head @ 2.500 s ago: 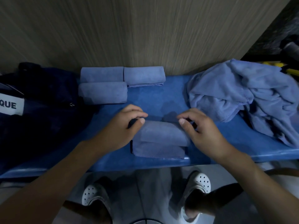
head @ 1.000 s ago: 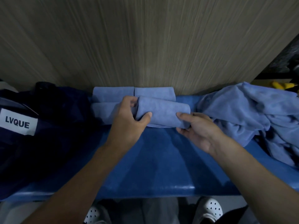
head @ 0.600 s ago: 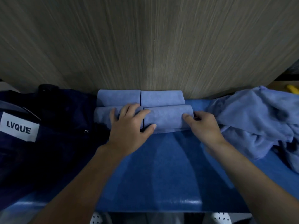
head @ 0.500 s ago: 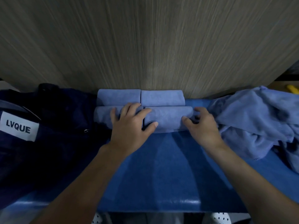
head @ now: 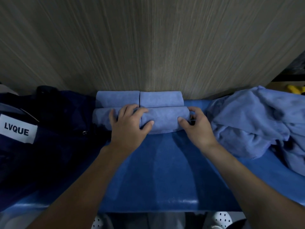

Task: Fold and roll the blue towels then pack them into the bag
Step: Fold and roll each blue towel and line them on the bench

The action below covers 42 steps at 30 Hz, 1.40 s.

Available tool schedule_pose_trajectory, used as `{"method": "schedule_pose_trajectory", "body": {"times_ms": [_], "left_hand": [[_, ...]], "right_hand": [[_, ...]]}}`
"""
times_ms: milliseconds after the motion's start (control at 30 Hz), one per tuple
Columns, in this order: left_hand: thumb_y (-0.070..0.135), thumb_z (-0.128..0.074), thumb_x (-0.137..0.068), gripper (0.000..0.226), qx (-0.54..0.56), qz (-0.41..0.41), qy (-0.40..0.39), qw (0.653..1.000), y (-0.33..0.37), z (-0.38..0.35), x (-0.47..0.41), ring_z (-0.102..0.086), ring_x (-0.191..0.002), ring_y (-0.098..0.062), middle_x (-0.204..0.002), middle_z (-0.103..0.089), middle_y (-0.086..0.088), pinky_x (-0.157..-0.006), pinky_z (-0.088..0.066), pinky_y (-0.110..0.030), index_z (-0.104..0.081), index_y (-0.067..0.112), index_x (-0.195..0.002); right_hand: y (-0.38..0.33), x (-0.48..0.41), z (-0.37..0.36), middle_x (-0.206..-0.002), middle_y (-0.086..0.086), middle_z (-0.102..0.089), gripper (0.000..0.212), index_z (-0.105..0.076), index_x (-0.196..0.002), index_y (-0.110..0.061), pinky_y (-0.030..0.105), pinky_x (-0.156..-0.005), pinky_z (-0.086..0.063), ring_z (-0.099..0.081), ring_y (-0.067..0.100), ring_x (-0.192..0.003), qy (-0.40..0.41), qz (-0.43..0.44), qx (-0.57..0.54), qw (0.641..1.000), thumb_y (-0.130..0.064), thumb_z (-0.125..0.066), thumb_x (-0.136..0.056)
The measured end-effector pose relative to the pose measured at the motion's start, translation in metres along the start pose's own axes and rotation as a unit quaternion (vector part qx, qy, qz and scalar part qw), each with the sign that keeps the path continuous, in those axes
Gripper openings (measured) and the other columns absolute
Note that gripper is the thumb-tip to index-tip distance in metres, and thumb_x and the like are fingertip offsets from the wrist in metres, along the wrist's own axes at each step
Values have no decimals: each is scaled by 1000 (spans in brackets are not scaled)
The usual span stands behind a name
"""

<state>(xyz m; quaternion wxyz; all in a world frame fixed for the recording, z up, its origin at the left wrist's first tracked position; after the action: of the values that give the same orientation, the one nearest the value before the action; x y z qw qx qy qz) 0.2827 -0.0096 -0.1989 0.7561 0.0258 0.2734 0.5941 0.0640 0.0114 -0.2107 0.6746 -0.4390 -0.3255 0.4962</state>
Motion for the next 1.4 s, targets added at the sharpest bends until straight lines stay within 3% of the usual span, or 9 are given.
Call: {"method": "schedule_pose_trajectory", "body": {"times_ms": [233, 433, 600, 800, 900, 1000, 1100, 1300, 1400], "left_hand": [[58, -52, -81, 40, 6, -38, -13, 999, 39, 12, -5, -53, -117, -16, -118, -59, 10, -103, -30, -60, -66, 29, -106], [52, -57, -84, 36, 81, -125, -48, 988, 143, 18, -27, -58, -109, -19, -112, -64, 8, -99, -38, -50, -66, 27, -109], [48, -65, -85, 41, 81, -192, -127, 970, 235, -10, -36, -55, -114, -22, -121, -61, 7, -95, -41, -43, -62, 28, -121], [50, -67, -81, 39, -45, -274, -190, 942, 301, -46, -34, -48, -117, -22, -121, -57, 7, -89, -33, -40, -63, 29, -114], [39, -64, -89, 18, -69, -287, -177, 939, 304, -54, -36, -53, -111, -20, -108, -63, 8, -83, -30, -37, -65, 27, -101], [30, -62, -92, 8, -28, -280, -167, 945, 301, -51, -37, -58, -101, -20, -97, -65, 7, -78, -30, -35, -67, 24, -91], [21, -67, -88, 11, 58, -294, -97, 949, 298, -28, -38, -60, -86, -24, -85, -62, 4, -74, -38, -38, -64, 18, -77], [17, -61, -88, 8, 132, -306, 20, 943, 295, 51, -46, -60, -74, -22, -85, -60, 3, -70, -48, -47, -65, 13, -82], [15, -60, -90, 6, 159, -296, 56, 940, 289, 94, -47, -59, -76, -20, -87, -59, 4, -71, -49, -46, -63, 13, -86]], "right_hand": [[-9, 17, 27, -110, 0, -54, 51, -51, -128, -15, 21, -77, -47, -57, 11, -90, 40, 33, 45, 998, -32, -71, -85], [-23, 33, 95, -94, 2, -65, 21, -61, -104, -11, 7, -67, -41, -60, 13, -80, 112, 67, 66, 989, -19, -69, -86], [-26, 45, 183, -81, 0, -61, 10, -61, -90, -13, 35, -74, -46, -56, 20, -78, 216, 110, 153, 958, -14, -67, -82], [-4, 41, 235, -109, 11, -57, 38, -61, -116, -19, 47, -83, -41, -48, 36, -104, 202, 56, 323, 923, -25, -67, -79], [7, 35, 239, -113, 9, -52, 40, -60, -123, -29, 44, -86, -33, -42, 35, -107, 153, 56, 394, 904, -31, -63, -83], [4, 32, 244, -101, 6, -52, 21, -71, -104, -28, 41, -78, -32, -44, 33, -99, 172, 88, 374, 907, -28, -59, -87], [-8, 34, 253, -92, 6, -53, 22, -72, -89, -21, 43, -74, -34, -47, 34, -94, 211, 106, 309, 921, -28, -52, -83], [-39, 46, 270, -85, -4, -48, 21, -71, -97, -18, 50, -76, -47, -57, 27, -83, 230, 155, 177, 944, -20, -54, -85], [-54, 54, 276, -98, 0, -53, 21, -66, -105, -22, 48, -86, -43, -53, 31, -100, 232, 100, 210, 945, -17, -55, -88]]}}
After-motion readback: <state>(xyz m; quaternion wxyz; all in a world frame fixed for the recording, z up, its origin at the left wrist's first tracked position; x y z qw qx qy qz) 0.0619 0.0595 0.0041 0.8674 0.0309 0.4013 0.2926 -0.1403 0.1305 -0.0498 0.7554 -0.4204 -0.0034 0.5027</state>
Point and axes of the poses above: each hand's wrist, its own x-axis away from the middle knuckle, its own z-axis out of the back of the hand, y = z × x, the point moved 5 cm from there along -x, towards the middle knuckle
